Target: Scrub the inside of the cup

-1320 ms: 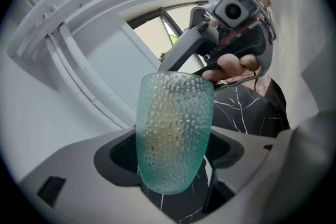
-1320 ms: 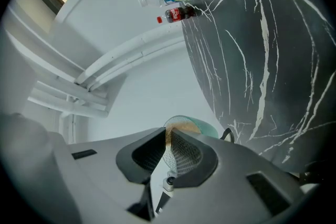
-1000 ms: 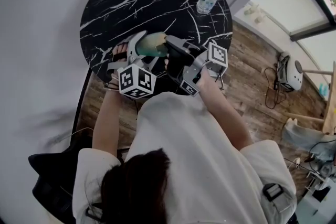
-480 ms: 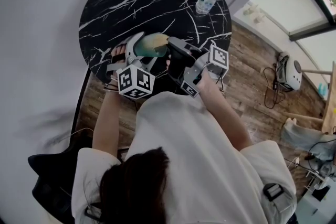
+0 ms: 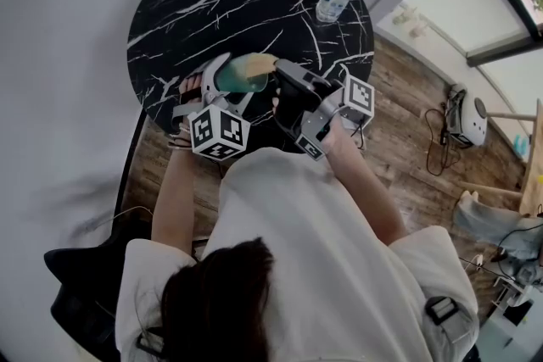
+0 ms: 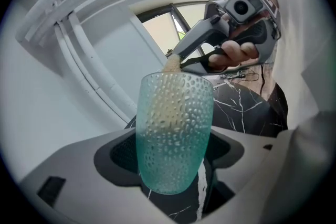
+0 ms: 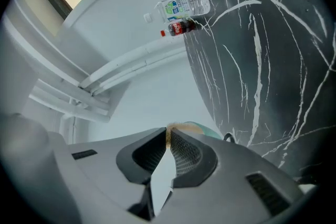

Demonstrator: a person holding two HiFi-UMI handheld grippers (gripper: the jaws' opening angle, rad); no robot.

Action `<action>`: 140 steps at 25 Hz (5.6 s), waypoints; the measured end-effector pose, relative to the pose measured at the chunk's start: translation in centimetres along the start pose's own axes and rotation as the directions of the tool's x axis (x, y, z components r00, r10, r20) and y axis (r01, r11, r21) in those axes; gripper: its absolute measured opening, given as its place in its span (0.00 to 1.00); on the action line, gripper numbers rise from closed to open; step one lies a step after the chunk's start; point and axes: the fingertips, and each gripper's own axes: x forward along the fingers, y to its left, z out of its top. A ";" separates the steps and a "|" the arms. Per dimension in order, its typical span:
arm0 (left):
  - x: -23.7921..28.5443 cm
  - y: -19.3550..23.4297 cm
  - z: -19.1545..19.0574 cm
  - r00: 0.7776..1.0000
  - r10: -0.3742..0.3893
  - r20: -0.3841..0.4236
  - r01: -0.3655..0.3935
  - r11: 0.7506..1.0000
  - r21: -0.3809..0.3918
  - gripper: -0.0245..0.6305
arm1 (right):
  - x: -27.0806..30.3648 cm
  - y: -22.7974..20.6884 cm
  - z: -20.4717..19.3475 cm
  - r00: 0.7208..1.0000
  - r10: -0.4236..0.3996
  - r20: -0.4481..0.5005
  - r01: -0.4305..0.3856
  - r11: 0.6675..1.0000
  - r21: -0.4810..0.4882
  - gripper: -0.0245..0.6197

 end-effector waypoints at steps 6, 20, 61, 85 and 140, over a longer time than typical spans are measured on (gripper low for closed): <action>-0.2 -0.5 -0.6 1.000 0.001 -0.014 -0.001 0.999 -0.033 0.58 | -1.0 0.1 0.1 1.000 -0.002 -0.007 0.001 1.000 -0.001 0.11; -0.6 -0.4 -2.0 0.999 0.024 -0.038 -0.028 0.992 -0.126 0.58 | -2.0 2.0 0.9 0.999 0.032 0.005 -0.032 0.998 -0.057 0.11; 0.5 -0.8 -3.5 0.999 0.007 0.045 0.023 0.781 -0.624 0.58 | -4.1 -3.3 7.1 0.771 -0.535 0.345 0.390 -0.032 -0.920 0.11; 0.8 -2.0 -4.4 1.000 0.015 0.026 0.013 0.561 -0.828 0.58 | -3.4 -11.4 10.9 0.727 -0.576 0.373 0.409 -0.074 -0.910 0.11; 5.1 -7.5 -2.1 0.973 -0.164 0.164 0.232 0.706 -0.669 0.58 | -3.8 -13.2 3.5 0.655 -0.730 0.194 0.234 -0.048 -0.971 0.12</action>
